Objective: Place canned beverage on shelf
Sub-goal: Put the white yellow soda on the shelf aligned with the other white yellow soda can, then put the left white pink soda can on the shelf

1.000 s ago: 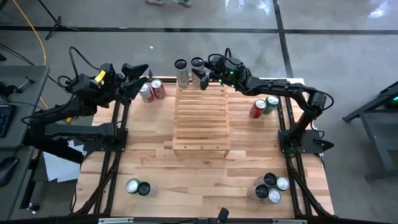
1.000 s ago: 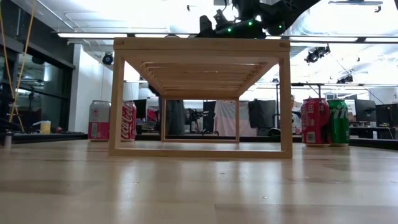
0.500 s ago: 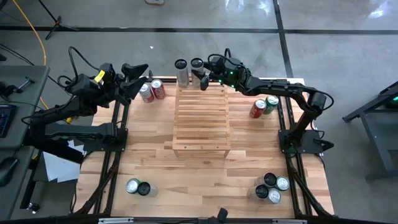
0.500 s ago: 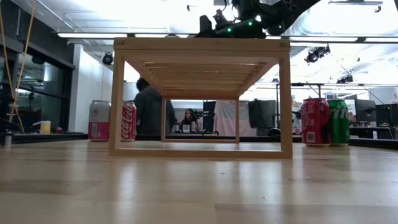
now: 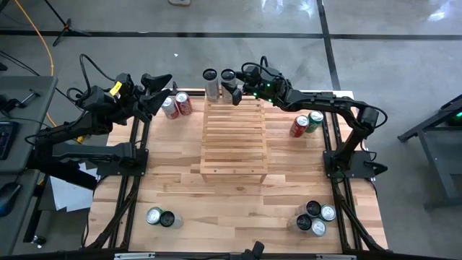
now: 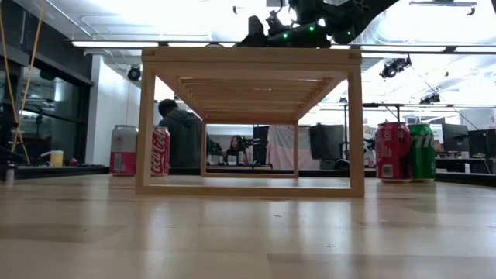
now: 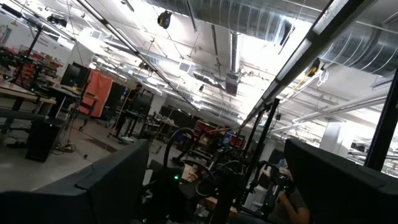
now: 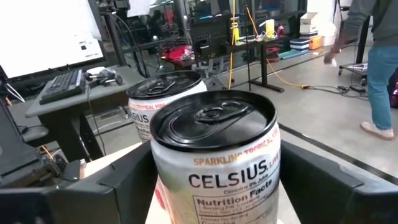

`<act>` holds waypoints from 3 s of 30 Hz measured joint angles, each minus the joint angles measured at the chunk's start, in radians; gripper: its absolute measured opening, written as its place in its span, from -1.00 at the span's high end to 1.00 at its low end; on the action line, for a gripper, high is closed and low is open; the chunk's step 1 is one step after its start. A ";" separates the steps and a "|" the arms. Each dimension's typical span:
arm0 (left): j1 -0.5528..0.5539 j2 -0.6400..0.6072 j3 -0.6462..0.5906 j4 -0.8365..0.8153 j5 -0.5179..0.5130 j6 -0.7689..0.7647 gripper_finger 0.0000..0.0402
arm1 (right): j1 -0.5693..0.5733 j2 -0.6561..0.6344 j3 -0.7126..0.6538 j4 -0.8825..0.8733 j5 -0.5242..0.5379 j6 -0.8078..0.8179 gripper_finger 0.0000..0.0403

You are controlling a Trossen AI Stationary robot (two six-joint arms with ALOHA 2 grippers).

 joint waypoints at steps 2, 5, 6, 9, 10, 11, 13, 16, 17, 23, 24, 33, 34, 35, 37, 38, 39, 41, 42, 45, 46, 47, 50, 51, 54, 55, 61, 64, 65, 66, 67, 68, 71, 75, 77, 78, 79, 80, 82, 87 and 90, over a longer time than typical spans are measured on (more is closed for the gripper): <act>0.000 0.000 0.000 0.000 0.000 0.000 -0.82 | 0.000 0.000 0.000 -0.004 0.000 -0.001 -0.48; 0.000 0.000 0.000 0.000 0.000 0.000 -0.82 | 0.000 0.000 0.000 -0.004 0.000 -0.001 -0.48; 0.000 0.000 0.000 0.000 0.000 0.000 -0.82 | 0.000 0.000 0.000 -0.001 0.000 -0.003 -0.48; 0.000 0.000 0.000 0.000 0.000 0.000 -0.82 | 0.000 0.000 0.000 0.008 0.000 0.004 -0.49; 0.000 0.000 0.000 0.000 0.000 0.000 -0.82 | 0.000 0.000 0.000 0.010 0.000 0.004 -0.49; 0.000 0.000 0.000 0.000 0.000 0.000 -0.82 | 0.000 0.000 0.000 0.010 0.000 0.004 -0.49; 0.000 0.000 0.000 0.000 0.000 0.000 -0.82 | 0.000 0.000 0.000 0.010 0.000 0.003 -0.49; 0.000 0.000 0.000 0.000 0.000 0.000 -0.82 | 0.000 0.000 0.000 0.009 0.000 0.003 -0.49; 0.000 0.000 0.000 0.000 0.000 0.000 -0.82 | 0.000 0.000 0.000 0.009 0.000 0.004 -0.49; 0.000 0.000 0.000 0.000 0.000 0.000 -0.82 | 0.000 0.000 0.000 0.003 0.000 0.003 -0.49; 0.000 0.000 0.000 0.000 0.000 0.000 -0.82 | 0.000 0.000 0.000 0.003 0.000 0.003 -0.49; 0.000 0.000 0.000 0.000 0.000 0.018 -0.82 | 0.000 0.000 0.000 0.002 0.000 0.002 -0.50; 0.000 0.000 0.000 0.000 0.000 0.018 -0.82 | 0.000 0.000 0.000 0.002 0.000 -0.001 -0.52; 0.000 0.000 0.000 0.000 0.000 0.018 -0.82 | 0.000 0.000 0.000 0.002 0.000 -0.004 -0.55; 0.000 0.000 0.000 0.000 0.000 0.018 -0.82 | 0.000 0.000 0.000 0.001 0.001 -0.004 -0.63; 0.000 0.000 0.000 0.000 0.000 0.018 -0.82 | 0.000 0.000 0.000 -0.002 0.001 -0.002 -0.68; 0.000 0.000 0.000 0.000 0.000 0.018 -0.82 | 0.000 0.000 0.000 -0.005 0.001 -0.002 -0.74; 0.000 0.000 0.000 0.000 0.000 0.018 -0.82 | 0.000 0.000 0.000 -0.007 0.001 0.000 -0.88; 0.000 0.000 0.000 0.000 0.000 0.018 -0.82 | 0.000 0.000 0.000 -0.008 0.001 0.003 -0.93; 0.000 0.000 0.000 0.000 0.000 0.018 -0.82 | 0.000 0.000 0.000 -0.007 0.001 0.001 -0.94; 0.000 0.000 0.000 0.000 0.000 0.018 -0.82 | 0.000 0.000 0.000 -0.007 0.001 0.000 -0.93; 0.000 0.000 0.000 0.000 0.000 0.018 -0.82 | 0.000 0.000 0.000 -0.007 0.001 -0.001 -0.92; 0.000 0.000 0.000 0.000 0.000 0.019 -0.82 | 0.000 0.000 0.000 -0.007 0.001 0.002 -0.93; 0.000 0.000 0.000 0.000 0.000 0.019 -0.82 | 0.000 -0.003 0.000 -0.009 0.001 0.003 -0.94; 0.000 0.000 0.000 0.000 0.002 0.019 -0.82 | 0.000 -0.022 -0.002 -0.029 -0.002 -0.005 -0.95; 0.000 0.000 0.000 0.000 0.005 0.019 -0.82 | 0.000 -0.034 -0.002 -0.036 -0.003 -0.013 -0.95; 0.000 0.000 0.000 0.000 0.008 0.033 -0.82 | 0.000 -0.119 -0.002 -0.164 -0.036 -0.066 -0.95; 0.000 0.000 0.000 -0.001 0.008 0.035 -0.82 | 0.000 -0.173 -0.002 -0.259 -0.049 -0.076 -0.95; 0.000 0.000 0.000 0.000 0.008 0.035 -0.82 | 0.000 -0.192 -0.002 -0.289 -0.053 -0.076 -0.95; 0.000 0.000 0.000 0.000 0.008 0.035 -0.82 | 0.000 -0.212 -0.002 -0.325 -0.056 -0.076 -0.95; 0.000 0.000 0.000 0.000 0.008 0.035 -0.82 | 0.000 -0.235 -0.002 -0.359 -0.058 -0.076 -0.95; 0.000 0.000 0.000 -0.001 0.008 0.035 -0.82 | 0.000 -0.258 -0.002 -0.391 -0.064 -0.074 -0.95; 0.000 0.000 0.000 -0.002 0.008 0.026 -0.82 | 0.003 -0.330 -0.002 -0.477 -0.069 -0.028 -0.95; 0.000 0.000 0.000 -0.009 0.008 0.027 -0.82 | 0.004 -0.429 -0.002 -0.588 -0.070 0.026 -0.95; 0.000 0.000 0.000 -0.016 0.008 0.026 -0.82 | 0.007 -0.476 -0.002 -0.627 -0.073 0.029 -0.95; 0.000 0.000 0.000 -0.016 0.008 0.027 -0.82 | 0.007 -0.500 -0.002 -0.653 -0.073 0.029 -0.95; 0.000 0.000 0.000 -0.016 0.008 0.027 -0.82 | 0.007 -0.521 -0.002 -0.673 -0.073 0.029 -0.95; 0.000 0.000 0.000 -0.015 0.008 0.027 -0.82 | 0.008 -0.543 -0.002 -0.690 -0.073 0.029 -0.95; 0.000 0.000 0.000 -0.016 0.008 0.027 -0.82 | 0.008 -0.585 -0.002 -0.725 -0.074 0.050 -0.95; 0.000 0.000 0.000 -0.016 0.008 0.027 -0.82 | 0.009 -0.670 -0.002 -0.781 -0.081 0.118 -0.95; 0.000 0.000 0.000 -0.016 0.008 0.027 -0.82 | 0.009 -0.708 -0.002 -0.794 -0.108 0.142 -0.95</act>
